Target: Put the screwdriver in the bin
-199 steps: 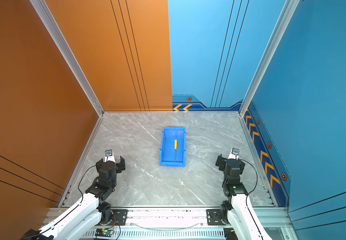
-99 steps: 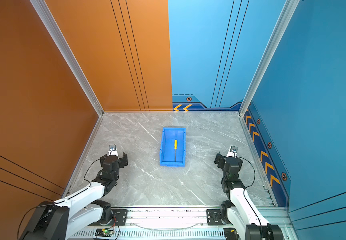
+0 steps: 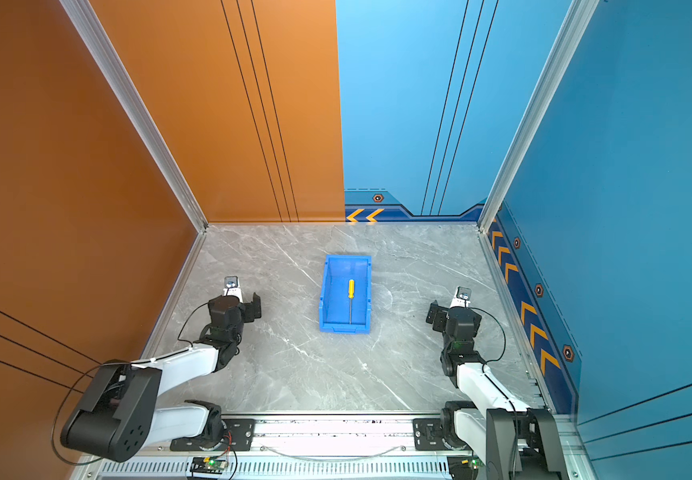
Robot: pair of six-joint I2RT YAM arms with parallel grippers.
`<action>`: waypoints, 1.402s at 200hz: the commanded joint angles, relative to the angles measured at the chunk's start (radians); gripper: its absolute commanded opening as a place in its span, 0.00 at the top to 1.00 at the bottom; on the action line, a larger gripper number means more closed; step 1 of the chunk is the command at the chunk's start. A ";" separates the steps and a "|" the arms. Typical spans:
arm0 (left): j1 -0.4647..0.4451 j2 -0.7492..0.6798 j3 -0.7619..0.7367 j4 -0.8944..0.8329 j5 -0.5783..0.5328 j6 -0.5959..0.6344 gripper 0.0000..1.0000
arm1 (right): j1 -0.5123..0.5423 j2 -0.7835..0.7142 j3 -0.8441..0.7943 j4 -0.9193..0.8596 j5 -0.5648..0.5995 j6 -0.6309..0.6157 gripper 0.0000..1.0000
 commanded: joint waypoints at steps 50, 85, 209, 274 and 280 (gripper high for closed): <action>0.043 0.043 0.056 0.015 0.073 -0.014 0.02 | -0.014 0.143 0.062 0.177 -0.020 -0.014 0.00; 0.037 0.038 0.054 0.018 0.090 0.015 0.02 | -0.020 0.242 0.081 0.294 -0.002 0.030 0.00; 0.117 0.223 0.039 0.255 0.138 0.040 0.02 | 0.069 0.476 0.131 0.455 0.099 -0.068 0.00; 0.123 0.247 0.024 0.321 0.152 0.044 0.02 | 0.068 0.476 0.128 0.461 0.098 -0.068 0.00; 0.123 0.246 0.023 0.321 0.152 0.046 0.02 | 0.069 0.476 0.127 0.461 0.099 -0.069 0.00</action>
